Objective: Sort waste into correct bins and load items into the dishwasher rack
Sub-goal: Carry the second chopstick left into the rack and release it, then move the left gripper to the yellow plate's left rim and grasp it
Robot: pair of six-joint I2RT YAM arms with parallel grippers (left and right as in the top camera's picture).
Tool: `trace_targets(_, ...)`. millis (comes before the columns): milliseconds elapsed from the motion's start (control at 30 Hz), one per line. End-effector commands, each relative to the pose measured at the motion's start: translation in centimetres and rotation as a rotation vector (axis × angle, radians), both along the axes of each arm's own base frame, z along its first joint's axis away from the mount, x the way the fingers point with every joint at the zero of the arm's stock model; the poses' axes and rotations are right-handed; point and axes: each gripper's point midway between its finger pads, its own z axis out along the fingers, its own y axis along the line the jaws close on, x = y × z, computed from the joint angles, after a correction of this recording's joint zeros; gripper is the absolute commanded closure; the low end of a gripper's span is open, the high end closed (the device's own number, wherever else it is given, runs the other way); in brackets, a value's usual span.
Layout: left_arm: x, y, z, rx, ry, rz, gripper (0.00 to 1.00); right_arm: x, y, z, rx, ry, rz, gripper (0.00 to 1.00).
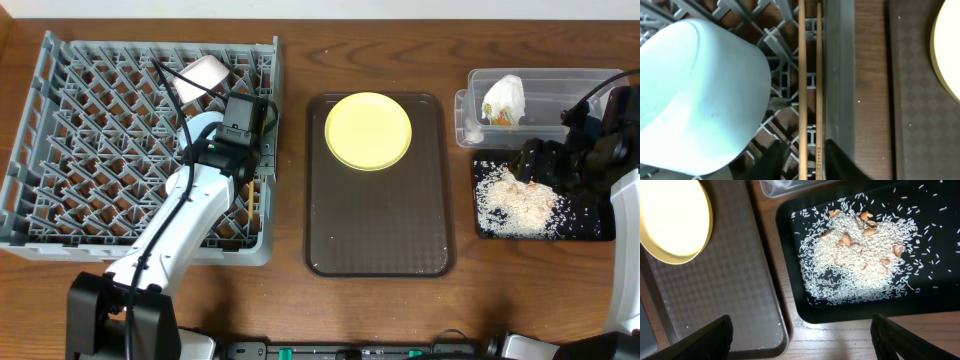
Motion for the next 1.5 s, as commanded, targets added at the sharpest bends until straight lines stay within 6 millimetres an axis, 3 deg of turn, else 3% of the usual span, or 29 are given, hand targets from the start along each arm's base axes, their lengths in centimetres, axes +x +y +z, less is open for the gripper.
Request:
trace_targets(0,0.1,-0.4,1.0,0.011,-0.024,-0.055,0.64,0.2,0.2,0.5,-0.007,-0.015,0.023,0.14)
trace_targets(133,0.3,-1.7,3.5,-0.004,-0.091,-0.111,0.61,0.3,0.2,0.5,-0.008,-0.016,0.023,0.14)
trace_targets(333,1.4,-6.9,5.4,-0.176,-0.182,-0.263,0.58,0.4,0.2,0.5,-0.009,-0.021,0.022,0.14)
trace_targets(600,4.7,-10.9,4.5,-0.227,-0.284,-0.326,0.57,0.3,0.2,0.5,-0.008,-0.018,0.022,0.14)
trace_targets(767,6.9,-12.0,4.2,-0.232,-0.294,-0.329,0.57,0.3,0.2,0.5,-0.008,-0.019,0.022,0.14)
trace_targets(967,9.2,-13.1,5.3,-0.224,-0.236,-0.32,0.58,0.3,0.2,0.5,-0.008,-0.018,0.022,0.14)
trace_targets(1067,9.3,-13.8,4.2,-0.226,-0.193,-0.313,0.57,0.3,0.2,0.5,-0.008,-0.019,0.022,0.14)
trace_targets(1467,7.7,-16.3,-4.2,-0.201,-0.005,-0.363,0.52,0.4,0.1,0.5,-0.01,-0.021,0.023,0.13)
